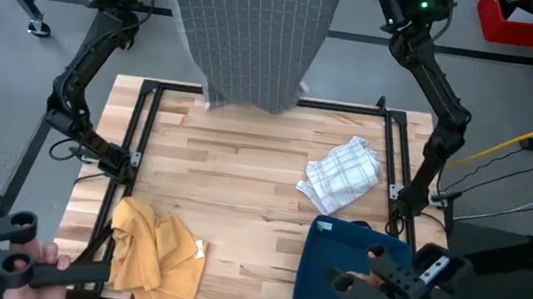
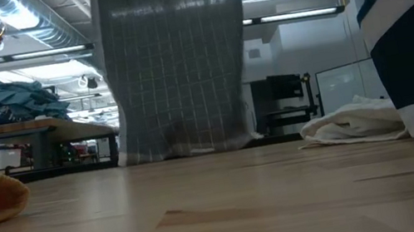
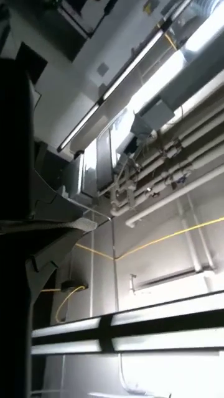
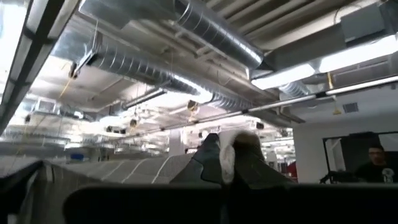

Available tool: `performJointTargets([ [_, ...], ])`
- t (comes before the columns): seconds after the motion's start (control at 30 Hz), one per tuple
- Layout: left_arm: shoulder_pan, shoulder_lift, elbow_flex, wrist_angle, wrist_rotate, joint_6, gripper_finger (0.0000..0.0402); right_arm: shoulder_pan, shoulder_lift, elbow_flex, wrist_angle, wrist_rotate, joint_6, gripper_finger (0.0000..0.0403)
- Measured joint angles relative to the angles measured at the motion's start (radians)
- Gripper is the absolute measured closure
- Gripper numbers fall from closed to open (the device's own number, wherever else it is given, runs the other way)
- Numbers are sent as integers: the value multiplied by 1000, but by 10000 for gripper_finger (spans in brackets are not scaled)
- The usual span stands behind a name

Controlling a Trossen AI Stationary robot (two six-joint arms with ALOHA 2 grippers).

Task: Fold towel
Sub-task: Fold the gray kitchen towel

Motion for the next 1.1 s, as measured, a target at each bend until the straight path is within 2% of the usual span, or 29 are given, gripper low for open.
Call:
performJointTargets([
  [0.2, -2, -1, 12, -2, 113, 50, 401, -49, -17, 2, -38, -53, 88, 402],
  [0.33, -1, 0, 12, 15, 189, -39, 401, -59, -28, 3, -152, -70, 91, 402],
  [0.43, 1, -7, 12, 32, 212, -75, 401, -63, -53, 2, -216, -100, 52, 402],
  [0.53, 5, -10, 37, 29, 216, -48, 401, -65, -92, 2, -232, -113, 15, 402],
  [0.87, 6, -7, 67, -18, 299, -81, 401, -90, -130, 2, -294, -189, 32, 402],
  [1.1, 7, -9, 68, -22, 457, 15, 401, -103, -134, 2, -400, -218, 33, 402],
])
